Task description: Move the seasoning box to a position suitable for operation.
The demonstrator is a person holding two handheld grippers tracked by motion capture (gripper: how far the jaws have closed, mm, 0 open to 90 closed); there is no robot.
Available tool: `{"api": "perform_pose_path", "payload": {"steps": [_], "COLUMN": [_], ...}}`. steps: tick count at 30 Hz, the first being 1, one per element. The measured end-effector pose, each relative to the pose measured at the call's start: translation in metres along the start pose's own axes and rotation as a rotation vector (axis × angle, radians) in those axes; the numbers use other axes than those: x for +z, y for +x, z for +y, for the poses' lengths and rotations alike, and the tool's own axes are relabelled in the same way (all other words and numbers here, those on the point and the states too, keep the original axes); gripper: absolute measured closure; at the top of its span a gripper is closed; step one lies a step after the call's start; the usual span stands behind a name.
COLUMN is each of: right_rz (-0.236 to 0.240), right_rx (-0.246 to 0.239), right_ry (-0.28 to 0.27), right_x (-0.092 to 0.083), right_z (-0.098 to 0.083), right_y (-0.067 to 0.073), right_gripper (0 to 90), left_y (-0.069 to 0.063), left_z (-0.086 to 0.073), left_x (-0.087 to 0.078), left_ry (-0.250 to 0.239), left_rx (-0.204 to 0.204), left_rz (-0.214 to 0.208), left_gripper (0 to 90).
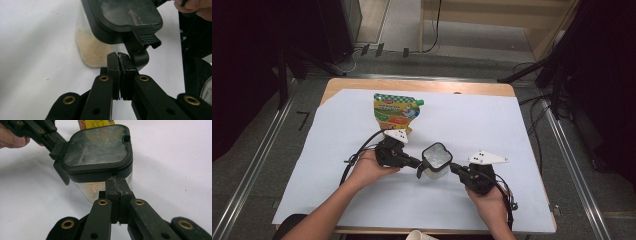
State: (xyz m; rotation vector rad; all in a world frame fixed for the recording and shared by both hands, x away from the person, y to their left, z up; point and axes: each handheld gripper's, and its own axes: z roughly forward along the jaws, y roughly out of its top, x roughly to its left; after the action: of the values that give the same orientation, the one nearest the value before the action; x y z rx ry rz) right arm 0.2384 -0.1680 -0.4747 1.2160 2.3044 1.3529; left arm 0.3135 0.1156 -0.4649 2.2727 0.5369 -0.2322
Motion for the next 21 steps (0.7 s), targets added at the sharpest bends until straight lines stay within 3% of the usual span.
{"api": "perform_pose_path", "payload": {"steps": [9, 21], "right_rz": [-0.007, -0.023], "right_rx": [0.008, 0.021], "right_ry": [0.017, 0.027], "right_x": [0.007, 0.013], "right_z": [0.002, 0.004], "right_y": [-0.007, -0.014], "right_gripper": [90.0, 90.0], "left_y": [-0.009, -0.020], "left_z": [0.002, 0.003], "left_x": [0.014, 0.027], "left_ry": [0.018, -0.023], "left_rx": [0.020, 0.015], "left_rz": [0.002, 0.013], "left_gripper": [89.3, 90.0]}}
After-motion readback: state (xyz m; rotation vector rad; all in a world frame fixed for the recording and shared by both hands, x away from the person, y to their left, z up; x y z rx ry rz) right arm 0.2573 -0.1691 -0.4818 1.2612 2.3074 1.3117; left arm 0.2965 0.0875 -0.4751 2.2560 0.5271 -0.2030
